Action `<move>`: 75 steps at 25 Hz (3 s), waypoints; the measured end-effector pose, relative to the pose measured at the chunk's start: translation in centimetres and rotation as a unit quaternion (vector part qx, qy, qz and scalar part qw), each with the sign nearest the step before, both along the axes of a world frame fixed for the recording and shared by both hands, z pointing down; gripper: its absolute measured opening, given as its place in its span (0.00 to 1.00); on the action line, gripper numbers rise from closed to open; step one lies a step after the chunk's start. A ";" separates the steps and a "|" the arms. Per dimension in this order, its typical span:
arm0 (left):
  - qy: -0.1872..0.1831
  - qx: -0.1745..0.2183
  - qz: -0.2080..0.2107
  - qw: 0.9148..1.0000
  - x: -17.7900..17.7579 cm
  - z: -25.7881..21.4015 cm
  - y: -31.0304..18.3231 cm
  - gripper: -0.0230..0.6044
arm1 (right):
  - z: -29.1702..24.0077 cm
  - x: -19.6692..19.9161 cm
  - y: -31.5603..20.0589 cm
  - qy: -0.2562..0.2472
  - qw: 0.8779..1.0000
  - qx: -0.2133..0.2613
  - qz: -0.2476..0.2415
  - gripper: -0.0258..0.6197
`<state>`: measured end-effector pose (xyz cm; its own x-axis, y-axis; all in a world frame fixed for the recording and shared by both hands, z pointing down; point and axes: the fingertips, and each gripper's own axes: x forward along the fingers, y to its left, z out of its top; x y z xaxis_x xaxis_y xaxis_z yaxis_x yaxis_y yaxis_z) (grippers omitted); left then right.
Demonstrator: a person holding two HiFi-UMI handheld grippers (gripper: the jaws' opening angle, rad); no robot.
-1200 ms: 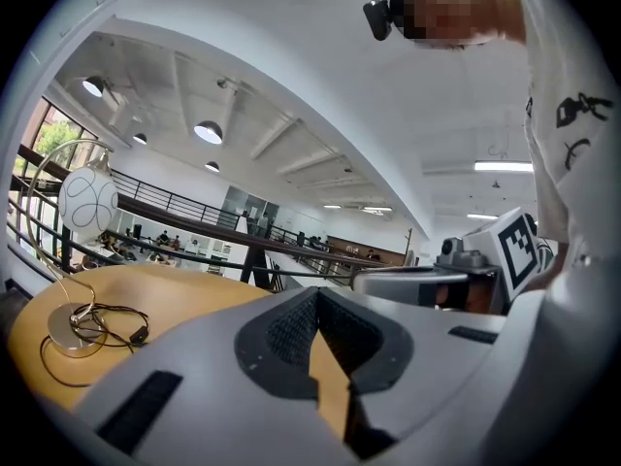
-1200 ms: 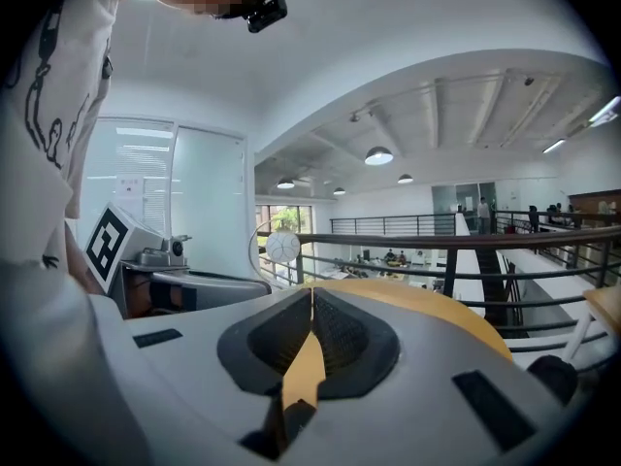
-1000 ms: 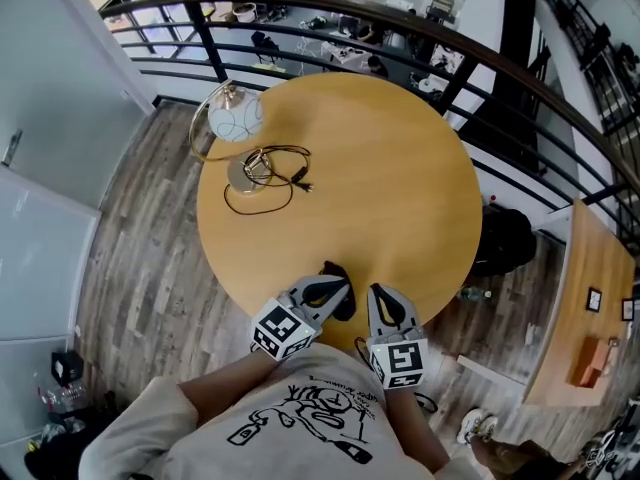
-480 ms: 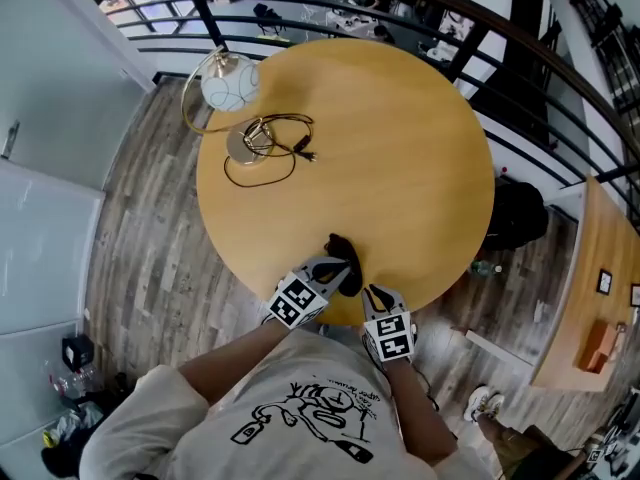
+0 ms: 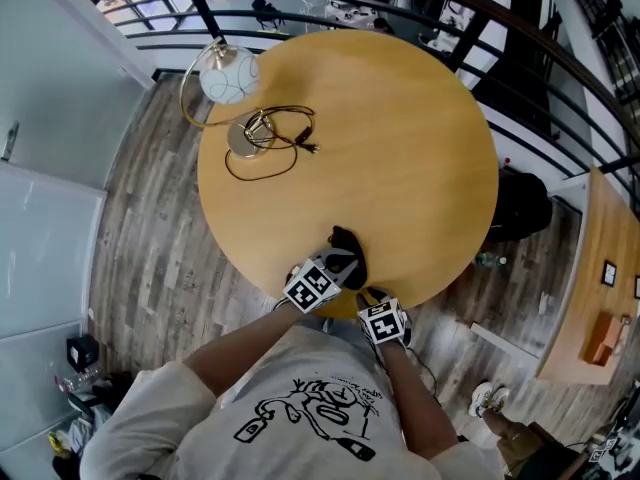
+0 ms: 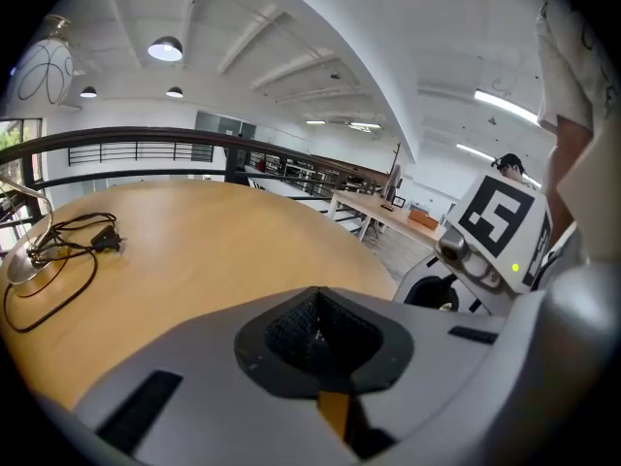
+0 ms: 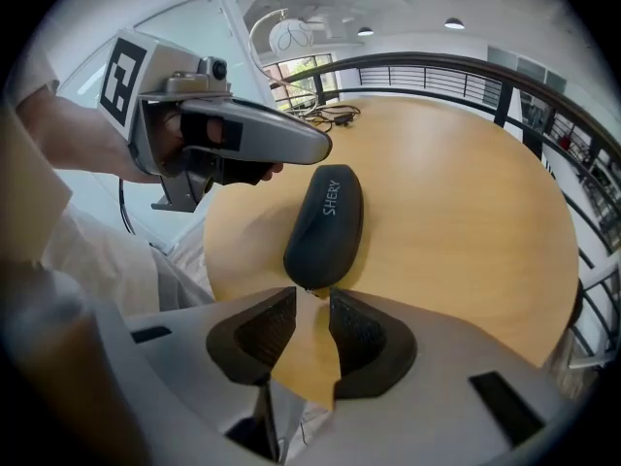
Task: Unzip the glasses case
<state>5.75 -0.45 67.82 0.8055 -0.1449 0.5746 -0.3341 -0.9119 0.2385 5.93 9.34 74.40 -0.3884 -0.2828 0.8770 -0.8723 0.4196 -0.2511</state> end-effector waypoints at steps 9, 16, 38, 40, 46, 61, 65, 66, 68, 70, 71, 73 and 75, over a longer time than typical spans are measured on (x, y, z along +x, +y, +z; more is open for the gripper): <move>-0.056 0.004 0.041 0.998 0.9 2.8 -0.1 0.05 | 2.6 -1.2 0.0 0.007 1.000 -0.022 -0.022 0.20; -0.057 -0.001 0.047 0.997 0.7 3.6 0.2 0.05 | 3.7 -1.4 -0.2 0.016 0.999 -0.020 -0.038 0.20; -0.068 0.015 0.078 0.995 0.8 3.7 0.4 0.05 | 3.6 -0.3 -0.2 0.044 0.997 -0.004 -0.062 0.08; -0.068 0.017 0.080 0.994 0.8 3.6 0.4 0.05 | 3.6 0.0 -0.3 0.048 0.997 -0.005 -0.058 0.08; -0.067 0.016 0.083 0.994 0.8 3.6 0.5 0.05 | 3.5 0.8 -0.8 0.069 0.995 0.001 -0.067 0.08; -0.064 0.007 0.082 0.995 0.4 3.5 0.5 0.05 | 3.2 2.5 -4.1 0.170 0.963 0.053 -0.203 0.08; -0.063 0.006 0.080 0.995 0.5 3.5 0.5 0.05 | 3.3 2.7 -4.9 0.192 0.947 0.072 -0.247 0.08; -0.064 0.006 0.081 0.995 0.5 3.5 0.5 0.05 | 3.3 2.7 -5.2 0.200 0.941 0.080 -0.262 0.08; -0.064 0.007 0.084 0.994 0.5 3.5 0.4 0.05 | 3.3 2.7 -5.9 0.215 0.929 0.095 -0.285 0.08; -0.064 0.008 0.088 0.994 0.4 3.5 0.5 0.05 | 3.2 2.6 -6.5 0.222 0.924 0.102 -0.296 0.08; -0.063 0.005 0.089 0.994 0.4 3.5 0.5 0.05 | 3.2 2.6 -6.6 0.220 0.924 0.101 -0.295 0.08; -0.063 -0.001 0.092 0.994 0.4 3.3 0.5 0.05 | 3.0 2.5 -6.5 0.207 0.933 0.092 -0.281 0.08; -0.072 0.004 0.099 0.993 0.2 3.1 0.6 0.05 | 2.8 2.5 -6.3 0.195 0.941 0.082 -0.263 0.08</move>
